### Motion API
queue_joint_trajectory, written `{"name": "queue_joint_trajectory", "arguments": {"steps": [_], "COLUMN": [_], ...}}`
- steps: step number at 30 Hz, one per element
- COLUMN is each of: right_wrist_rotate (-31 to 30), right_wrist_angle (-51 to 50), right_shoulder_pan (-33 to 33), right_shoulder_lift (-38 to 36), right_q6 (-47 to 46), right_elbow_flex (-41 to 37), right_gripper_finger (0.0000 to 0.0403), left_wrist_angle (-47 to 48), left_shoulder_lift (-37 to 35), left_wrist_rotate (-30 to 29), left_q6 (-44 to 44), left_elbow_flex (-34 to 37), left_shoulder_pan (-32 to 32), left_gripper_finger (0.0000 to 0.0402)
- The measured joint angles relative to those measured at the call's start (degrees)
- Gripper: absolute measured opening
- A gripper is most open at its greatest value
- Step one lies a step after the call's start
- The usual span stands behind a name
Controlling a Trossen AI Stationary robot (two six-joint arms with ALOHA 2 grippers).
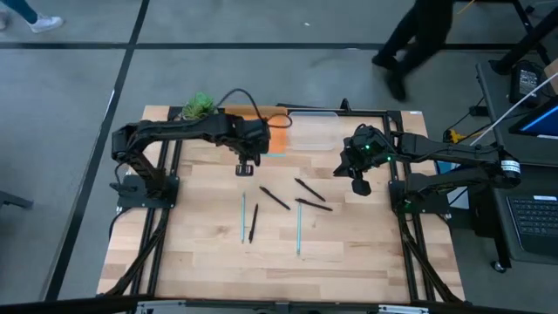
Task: Sort pens & pencils
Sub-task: Put the light blue pencil into the orange bin
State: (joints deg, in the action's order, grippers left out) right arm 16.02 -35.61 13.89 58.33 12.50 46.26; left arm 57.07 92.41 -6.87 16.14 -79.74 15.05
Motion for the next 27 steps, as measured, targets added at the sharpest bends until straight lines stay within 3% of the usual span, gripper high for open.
{"name": "queue_joint_trajectory", "arguments": {"steps": [8, 27], "right_wrist_rotate": [0.01, -0.09], "right_wrist_angle": [-0.66, -0.66], "right_shoulder_pan": [0.02, 0.01], "right_shoulder_lift": [0.0, 0.0], "right_q6": [-0.01, -0.01], "right_elbow_flex": [0.0, 0.0], "right_gripper_finger": [0.0039, 0.0039], "left_wrist_angle": [-7.57, -34.84], "left_shoulder_lift": [-5.05, -13.87], "left_wrist_rotate": [2.89, 30.12], "left_q6": [3.25, 10.46], "left_elbow_flex": [7.24, 27.71], "left_shoulder_pan": [6.63, 25.27], "left_gripper_finger": [0.0016, 0.0016]}}
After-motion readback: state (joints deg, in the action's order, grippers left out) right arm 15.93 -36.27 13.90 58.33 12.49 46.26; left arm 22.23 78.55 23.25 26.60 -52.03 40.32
